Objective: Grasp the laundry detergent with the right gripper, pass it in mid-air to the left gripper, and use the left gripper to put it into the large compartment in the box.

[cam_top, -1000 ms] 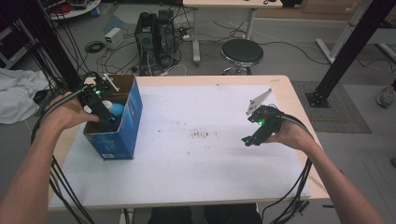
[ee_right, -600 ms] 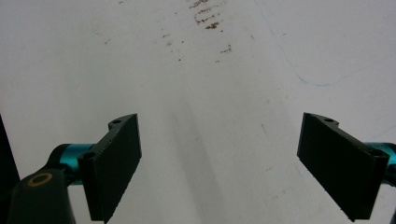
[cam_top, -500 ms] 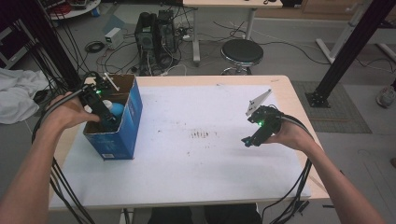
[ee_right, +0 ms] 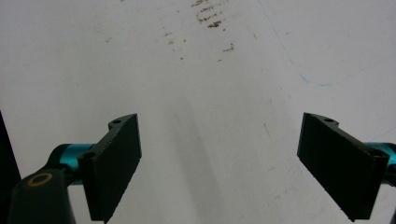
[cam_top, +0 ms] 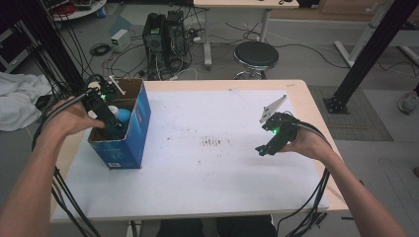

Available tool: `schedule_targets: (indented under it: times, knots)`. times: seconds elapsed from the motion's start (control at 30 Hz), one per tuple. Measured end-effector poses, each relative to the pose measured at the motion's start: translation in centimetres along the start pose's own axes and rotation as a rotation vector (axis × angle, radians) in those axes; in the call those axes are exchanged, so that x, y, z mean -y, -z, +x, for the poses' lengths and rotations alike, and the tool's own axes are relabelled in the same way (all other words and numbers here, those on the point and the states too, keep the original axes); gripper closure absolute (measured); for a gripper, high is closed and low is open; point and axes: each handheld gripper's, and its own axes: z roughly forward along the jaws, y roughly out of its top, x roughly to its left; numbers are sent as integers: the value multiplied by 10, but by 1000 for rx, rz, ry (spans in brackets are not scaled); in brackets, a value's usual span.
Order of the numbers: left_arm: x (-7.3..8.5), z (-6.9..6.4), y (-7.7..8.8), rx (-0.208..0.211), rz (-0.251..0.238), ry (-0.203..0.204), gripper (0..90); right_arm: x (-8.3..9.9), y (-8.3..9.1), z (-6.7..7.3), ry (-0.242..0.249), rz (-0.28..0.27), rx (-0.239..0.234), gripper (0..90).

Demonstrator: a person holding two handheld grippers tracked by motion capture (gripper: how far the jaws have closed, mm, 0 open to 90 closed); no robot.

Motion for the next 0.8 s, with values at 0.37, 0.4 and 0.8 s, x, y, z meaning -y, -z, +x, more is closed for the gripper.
schedule_targets:
  times: [0.37,0.4,0.8]
  knots:
    - [-3,-2,11,-5,5,-17,299,-1,-1,1,4,3,0,128]
    - [-3,-3,13,-7,-7,-14,298,0,-1,1,3,-1,1,129]
    - [-11,-7,45,-56,-24,-40,267,-1,-1,1,13,2,4,129]
